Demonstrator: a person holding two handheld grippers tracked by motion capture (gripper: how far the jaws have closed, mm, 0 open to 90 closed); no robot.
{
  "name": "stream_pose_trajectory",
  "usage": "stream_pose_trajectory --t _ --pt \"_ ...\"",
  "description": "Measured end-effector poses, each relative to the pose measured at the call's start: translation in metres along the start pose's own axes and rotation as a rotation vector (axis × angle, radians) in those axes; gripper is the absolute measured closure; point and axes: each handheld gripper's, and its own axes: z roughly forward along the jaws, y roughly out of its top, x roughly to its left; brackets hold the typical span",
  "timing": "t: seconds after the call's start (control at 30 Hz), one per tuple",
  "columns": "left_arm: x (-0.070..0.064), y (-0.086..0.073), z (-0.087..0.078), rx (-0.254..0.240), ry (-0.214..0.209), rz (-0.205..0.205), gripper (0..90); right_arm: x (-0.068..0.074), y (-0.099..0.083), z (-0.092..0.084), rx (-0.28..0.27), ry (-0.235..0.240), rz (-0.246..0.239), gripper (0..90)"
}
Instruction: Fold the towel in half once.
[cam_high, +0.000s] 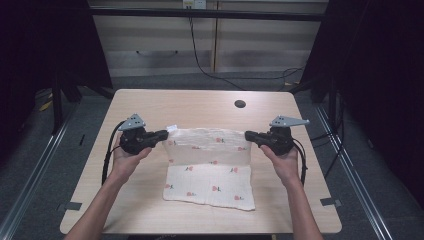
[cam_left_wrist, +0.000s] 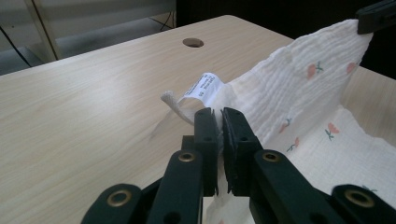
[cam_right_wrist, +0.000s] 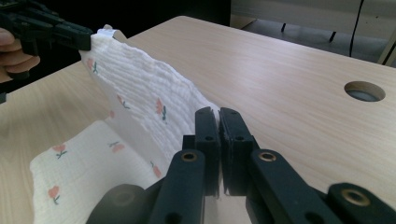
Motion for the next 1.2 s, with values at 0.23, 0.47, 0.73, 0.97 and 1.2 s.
stream_pose_trajectory --t 0.23,0.47,0.73,0.97,1.2 --pt "-0.015 0.002 -0.007 0.017 -0.002 0.043 85.0 0.009 -0.004 -0.009 0.003 0.048 -0.010 86.7" --pt "-0.024 -0.014 -0.015 0.061 -0.003 0.074 85.0 0.018 -0.017 -0.014 0.069 0.062 -0.031 86.6" --pt "-0.038 -0.035 -0.027 0.092 0.025 0.099 85.0 0.024 -0.042 -0.021 0.091 0.144 0.022 86.6" --pt "-0.050 -0.050 -0.035 0.099 -0.014 0.088 85.0 0.034 -0.060 -0.025 0.139 0.143 0.007 85.2" --pt "-0.059 -0.080 -0.031 0.180 -0.051 0.081 84.9 0.039 -0.087 -0.023 0.213 0.134 0.022 84.9"
